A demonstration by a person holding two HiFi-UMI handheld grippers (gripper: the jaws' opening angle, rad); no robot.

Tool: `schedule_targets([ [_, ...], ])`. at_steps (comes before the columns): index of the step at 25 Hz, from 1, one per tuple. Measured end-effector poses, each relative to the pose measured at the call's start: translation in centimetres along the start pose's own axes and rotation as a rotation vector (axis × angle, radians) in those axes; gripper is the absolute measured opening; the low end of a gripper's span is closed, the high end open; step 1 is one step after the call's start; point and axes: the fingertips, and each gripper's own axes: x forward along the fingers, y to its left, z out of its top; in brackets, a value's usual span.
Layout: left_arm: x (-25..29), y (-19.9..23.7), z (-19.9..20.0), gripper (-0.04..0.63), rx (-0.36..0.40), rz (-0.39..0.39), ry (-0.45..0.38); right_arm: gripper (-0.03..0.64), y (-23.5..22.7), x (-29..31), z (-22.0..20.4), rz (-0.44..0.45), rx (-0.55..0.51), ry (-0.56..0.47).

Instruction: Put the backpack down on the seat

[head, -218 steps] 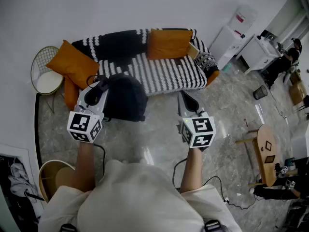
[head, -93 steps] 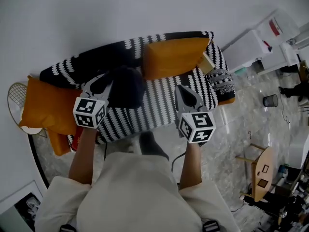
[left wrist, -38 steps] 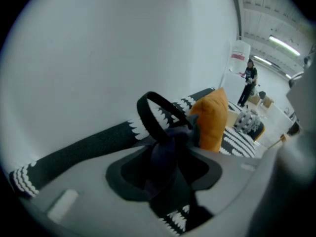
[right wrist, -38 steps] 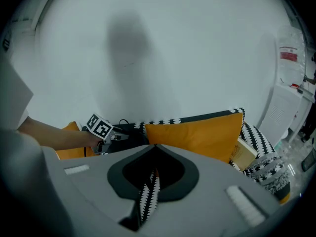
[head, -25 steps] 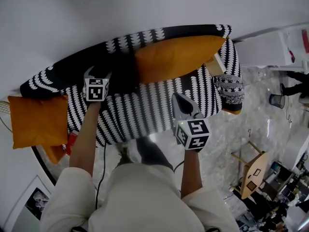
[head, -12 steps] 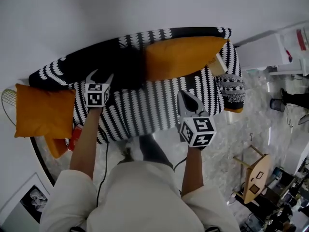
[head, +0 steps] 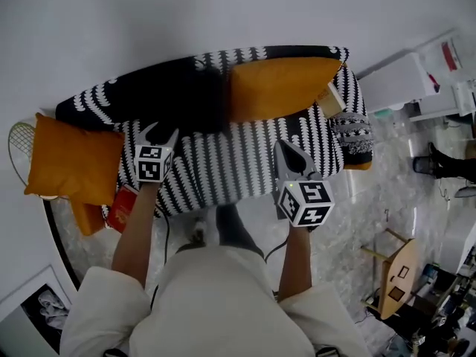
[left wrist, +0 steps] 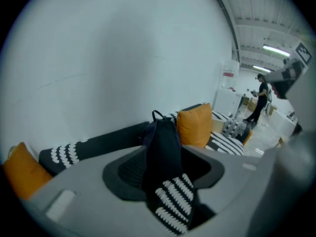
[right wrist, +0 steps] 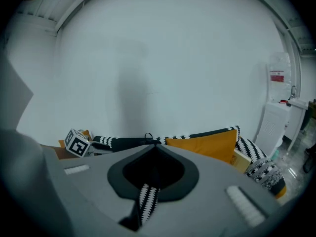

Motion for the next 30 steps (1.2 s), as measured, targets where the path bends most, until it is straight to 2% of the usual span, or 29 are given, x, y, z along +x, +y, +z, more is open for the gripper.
schedule_targets([
  [4, -4.4, -1.1, -0.2, 0.194, 0.050, -0.014, -0.050, 0.006, 2.3, -2.8, 0.4, 0.001, -0.003, -0.046],
  [15, -19.0, -3.9, 3.0, 0.009, 0.120, -0.040, -0.284, 0.006, 10.8, -12.6, 2.2, 0.025, -0.025, -0.180],
  [23, -28.5, -7.8, 1.9, 0.005, 0.165, -0.109, -0.362, 0.006, 16.4, -19.9, 1.3, 0.020, -0.081, -0.246],
  [30, -36.3, -11.6, 1.7, 0.005, 0.204, -0.154, -0.442, 0.006, 19.3, -26.1, 0.7, -0.005, -0.108, -0.297],
])
